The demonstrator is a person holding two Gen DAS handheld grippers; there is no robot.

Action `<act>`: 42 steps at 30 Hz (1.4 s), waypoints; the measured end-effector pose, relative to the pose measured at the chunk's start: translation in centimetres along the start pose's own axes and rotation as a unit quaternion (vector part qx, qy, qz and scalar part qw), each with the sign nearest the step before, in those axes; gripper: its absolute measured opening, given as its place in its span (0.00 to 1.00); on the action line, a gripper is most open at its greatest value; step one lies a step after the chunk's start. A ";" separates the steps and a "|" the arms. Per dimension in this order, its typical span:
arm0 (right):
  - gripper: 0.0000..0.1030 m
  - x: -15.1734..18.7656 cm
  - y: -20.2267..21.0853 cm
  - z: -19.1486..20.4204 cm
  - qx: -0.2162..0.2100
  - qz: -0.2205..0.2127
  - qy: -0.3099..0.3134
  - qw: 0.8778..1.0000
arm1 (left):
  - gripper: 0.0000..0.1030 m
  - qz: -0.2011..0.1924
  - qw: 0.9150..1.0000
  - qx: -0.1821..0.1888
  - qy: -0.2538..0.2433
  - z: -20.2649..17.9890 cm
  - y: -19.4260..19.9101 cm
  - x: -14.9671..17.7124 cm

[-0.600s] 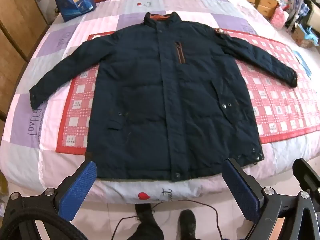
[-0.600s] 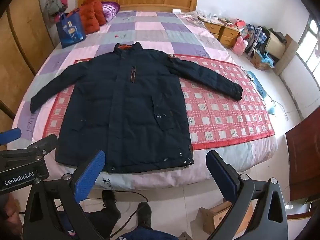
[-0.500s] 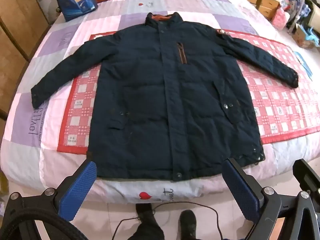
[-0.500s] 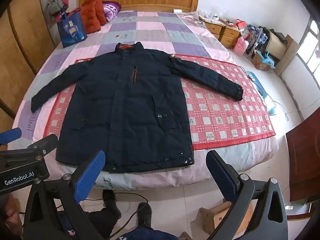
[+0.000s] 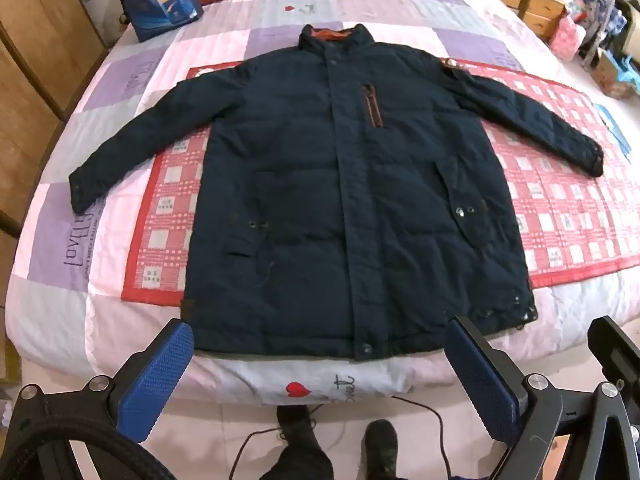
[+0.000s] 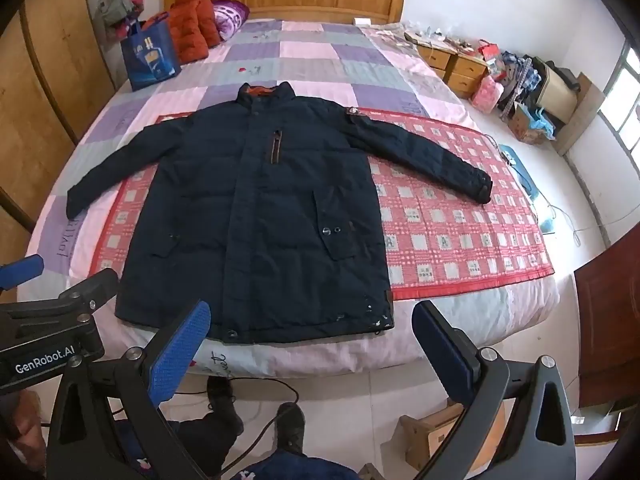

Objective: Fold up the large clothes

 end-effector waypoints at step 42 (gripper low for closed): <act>1.00 0.0 -2.2 -2.6 -0.002 0.014 -0.022 1.000 | 1.00 -0.002 1.000 -0.001 -0.027 -2.1 -0.9 -1.2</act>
Point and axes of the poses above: each gripper's, at about its wrist camera, not at the fingertips, and y roughly against the way its jaws point, z to its left, x to its underside, the point moved 8 cm from there along -y, roughly the way its jaws point, and after that the axes turned 11 degrees about -z, right-handed, at the moved point
